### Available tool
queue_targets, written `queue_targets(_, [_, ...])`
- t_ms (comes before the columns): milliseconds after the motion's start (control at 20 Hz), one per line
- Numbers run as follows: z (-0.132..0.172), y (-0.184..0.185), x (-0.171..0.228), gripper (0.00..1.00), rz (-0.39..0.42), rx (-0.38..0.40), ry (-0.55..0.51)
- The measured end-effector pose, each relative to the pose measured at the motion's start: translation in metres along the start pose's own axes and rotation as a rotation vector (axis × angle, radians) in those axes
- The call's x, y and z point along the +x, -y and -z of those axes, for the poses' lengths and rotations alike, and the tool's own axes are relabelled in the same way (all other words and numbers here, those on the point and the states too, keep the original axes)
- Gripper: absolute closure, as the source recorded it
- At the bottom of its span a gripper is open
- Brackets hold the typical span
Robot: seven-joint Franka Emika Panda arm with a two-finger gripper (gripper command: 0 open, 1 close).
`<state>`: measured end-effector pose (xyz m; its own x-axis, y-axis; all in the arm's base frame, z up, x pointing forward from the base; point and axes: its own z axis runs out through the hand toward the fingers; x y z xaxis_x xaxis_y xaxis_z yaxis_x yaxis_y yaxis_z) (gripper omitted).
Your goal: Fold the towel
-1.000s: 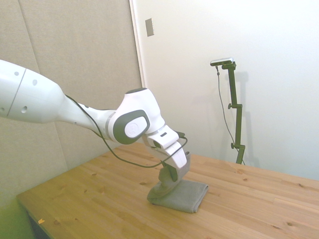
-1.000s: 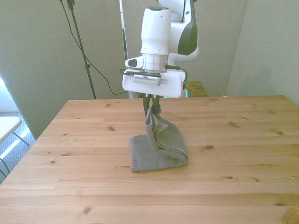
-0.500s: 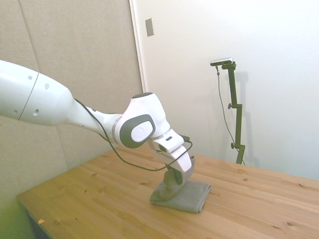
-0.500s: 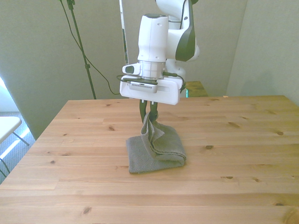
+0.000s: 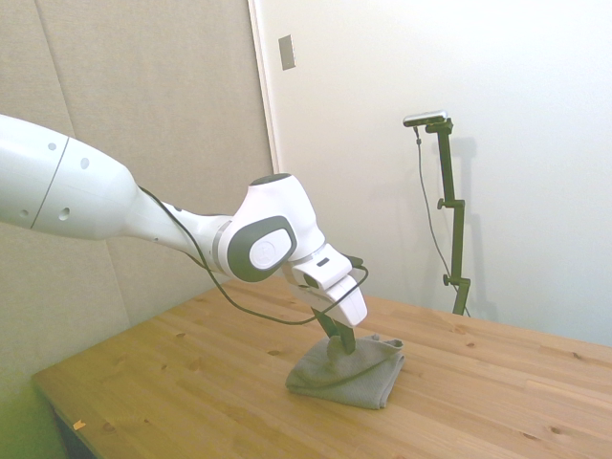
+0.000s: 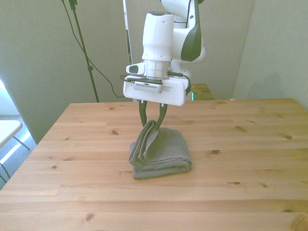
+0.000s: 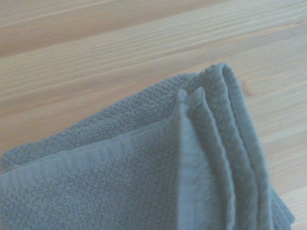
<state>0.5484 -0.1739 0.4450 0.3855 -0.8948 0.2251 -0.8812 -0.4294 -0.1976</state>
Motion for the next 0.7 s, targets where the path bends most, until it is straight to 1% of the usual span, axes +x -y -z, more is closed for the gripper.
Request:
queue_targets(250, [0.039, -0.030, -0.005, 0.00, 0.036, -0.010, 0.055])
queue_targets(350, [0.048, -0.043, -0.014, 0.00, 0.057, -0.008, 0.095])
queue_targets(500, [0.056, -0.062, -0.037, 0.00, 0.099, 0.002, 0.188])
queue_targets(700, [0.083, -0.084, -0.083, 0.00, 0.152, 0.007, 0.219])
